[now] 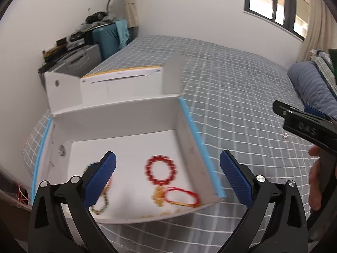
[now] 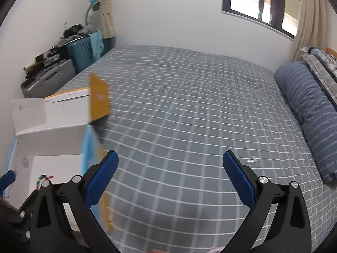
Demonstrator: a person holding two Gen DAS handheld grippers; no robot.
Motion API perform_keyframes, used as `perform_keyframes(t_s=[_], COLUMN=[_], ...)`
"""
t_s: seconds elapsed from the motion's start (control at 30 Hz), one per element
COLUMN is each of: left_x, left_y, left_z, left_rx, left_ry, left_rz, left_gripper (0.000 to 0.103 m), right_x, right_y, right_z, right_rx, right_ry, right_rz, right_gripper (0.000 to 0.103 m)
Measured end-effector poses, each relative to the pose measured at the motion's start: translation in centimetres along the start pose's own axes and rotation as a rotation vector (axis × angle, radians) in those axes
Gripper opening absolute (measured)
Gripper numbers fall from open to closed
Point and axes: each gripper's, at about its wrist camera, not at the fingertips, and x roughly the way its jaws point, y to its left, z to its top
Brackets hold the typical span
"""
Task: Organize jewelry
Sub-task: 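Withdraw both tools from the box toward the pink bracelet and pearl earrings, then grip pink-white bead bracelet with left tool while right tool grips pearl earrings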
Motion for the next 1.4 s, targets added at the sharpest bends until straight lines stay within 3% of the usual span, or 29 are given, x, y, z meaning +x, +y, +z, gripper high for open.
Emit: perform_keyframes(t_s=[0.33, 0.63, 0.83, 1.0, 1.2, 1.4], left_x=[1.2, 5.4, 9.2, 11.8, 12.1, 10.9], left_y=[-13.0, -22.0, -24.8, -26.1, -26.1, -25.0], left_z=[-1.1, -3.4, -7.2, -10.6, -13.6, -15.3], left_rx=[0.128, 0.195, 0.201, 0.265, 0.296, 0.3], left_ry=[0.024, 0.089, 0.18, 0.25, 0.266, 0.268], left_rz=[-0.069, -0.148, -0.195, -0.186, -0.188, -0.191], left_gripper=[0.097, 0.097, 0.097, 0.097, 0.097, 0.097], right_x=[4.4, 10.0, 14.1, 18.0, 20.9, 21.4], right_y=[-12.0, -19.4, -22.1, -23.8, -26.3, -25.9], right_z=[-1.2, -2.5, -2.5, -3.3, -4.4, -4.7], right_rx=[0.08, 0.097, 0.079, 0.074, 0.137, 0.137], right_ry=[0.039, 0.12, 0.184, 0.241, 0.284, 0.312], right_rz=[-0.051, -0.076, -0.067, -0.085, -0.063, -0.034], right_gripper=[0.095, 0.095, 0.095, 0.09, 0.08, 0.07])
